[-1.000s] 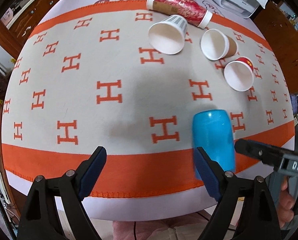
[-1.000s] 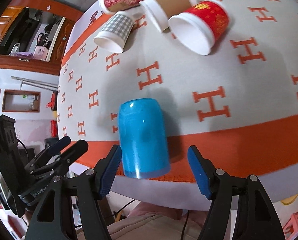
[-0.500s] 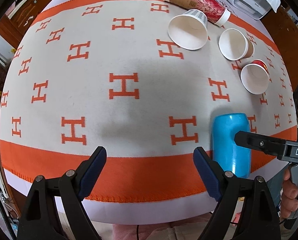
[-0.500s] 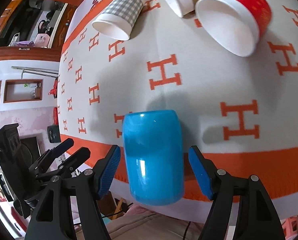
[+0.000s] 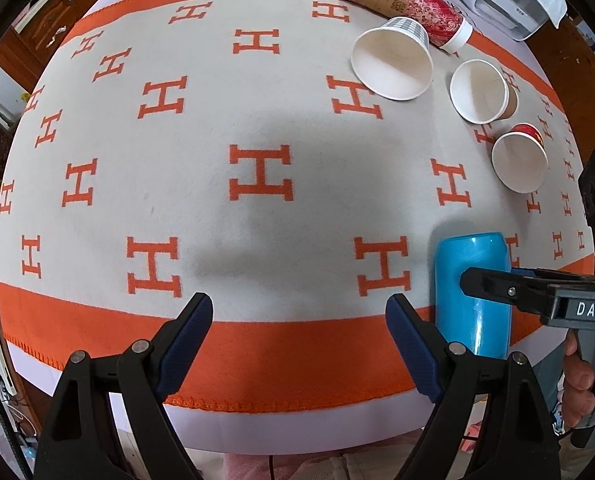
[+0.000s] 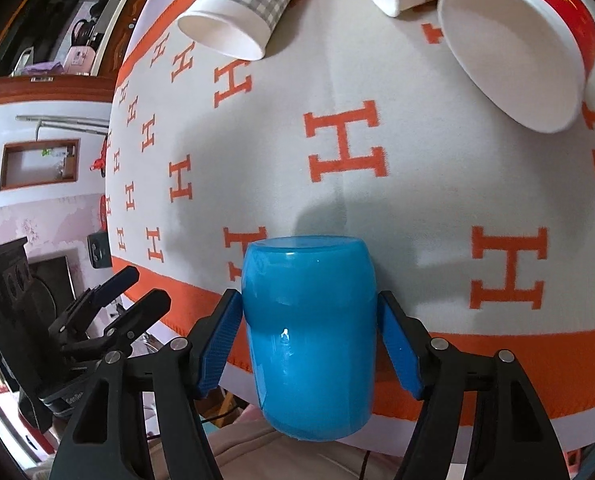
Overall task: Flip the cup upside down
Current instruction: 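Rotate the right tool to turn the blue cup upside down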
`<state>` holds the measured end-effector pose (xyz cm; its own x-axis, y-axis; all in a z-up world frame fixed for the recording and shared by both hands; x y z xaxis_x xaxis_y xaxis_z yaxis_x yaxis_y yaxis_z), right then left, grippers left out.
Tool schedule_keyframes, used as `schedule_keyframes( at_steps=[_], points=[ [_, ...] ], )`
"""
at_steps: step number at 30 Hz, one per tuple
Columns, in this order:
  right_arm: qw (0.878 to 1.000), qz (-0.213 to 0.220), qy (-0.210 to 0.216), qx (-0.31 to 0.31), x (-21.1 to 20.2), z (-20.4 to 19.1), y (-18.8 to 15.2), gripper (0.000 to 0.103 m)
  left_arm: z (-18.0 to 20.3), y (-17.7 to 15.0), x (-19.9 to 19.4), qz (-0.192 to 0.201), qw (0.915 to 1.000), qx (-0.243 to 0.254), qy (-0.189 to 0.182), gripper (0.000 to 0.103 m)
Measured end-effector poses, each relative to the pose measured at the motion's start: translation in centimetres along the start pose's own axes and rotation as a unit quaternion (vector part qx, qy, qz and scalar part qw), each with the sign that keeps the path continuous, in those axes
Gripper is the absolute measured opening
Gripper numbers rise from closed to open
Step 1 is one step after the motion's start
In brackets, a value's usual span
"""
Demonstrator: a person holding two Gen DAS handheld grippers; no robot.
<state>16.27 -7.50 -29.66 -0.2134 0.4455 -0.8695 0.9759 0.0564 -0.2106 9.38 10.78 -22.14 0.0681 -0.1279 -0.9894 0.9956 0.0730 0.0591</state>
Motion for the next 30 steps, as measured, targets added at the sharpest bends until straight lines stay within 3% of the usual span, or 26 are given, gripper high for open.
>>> schedule_keyframes(
  at_steps=[5,12,18,23,24,26,30],
  points=[
    [0.999,0.027,-0.024,-0.024,-0.8,-1.0,-1.0,0.068,0.4,0.0,-0.3,0.005,1.0000,0.007,0.000,0.087],
    [0.990,0.128,-0.024,-0.045,-4.7,-2.3,-3.1,0.068,1.6,0.1,-1.8,0.029,0.9993,0.020,-0.014,0.087],
    [0.966,0.242,-0.062,-0.069,-7.6,-3.2,-4.4,0.068,2.6,0.5,-2.9,0.057,0.9980,0.019,-0.020,0.087],
    [0.920,0.346,-0.134,-0.130,-8.9,-5.0,-6.4,0.068,3.1,0.6,-3.4,0.079,0.9965,0.021,-0.017,0.087],
    [0.915,0.353,-0.139,-0.137,-9.0,-5.0,-6.6,0.068,3.1,0.6,-3.4,0.082,0.9963,0.022,-0.015,0.087],
    [0.910,0.358,-0.146,-0.146,-8.4,-5.1,-7.0,0.068,3.3,0.5,-3.5,0.086,0.9960,0.025,-0.011,0.087],
    [0.915,0.344,-0.151,-0.146,-6.8,-4.7,-7.5,0.068,3.7,0.2,-3.5,0.095,0.9949,0.034,-0.007,0.087]
  ],
)
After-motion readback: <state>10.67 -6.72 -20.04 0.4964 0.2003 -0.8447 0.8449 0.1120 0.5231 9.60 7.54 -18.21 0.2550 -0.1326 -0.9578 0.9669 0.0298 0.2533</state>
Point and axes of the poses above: each gripper's, at about its wrist camera, not at the fingertips, and x roughly the way its jaws point, z to its right, y to its top, the point moved 2 cm from there along x, roughly the way its jaws point, and after that the axes turned 3 degrees about -z, right-handed, at the moved point
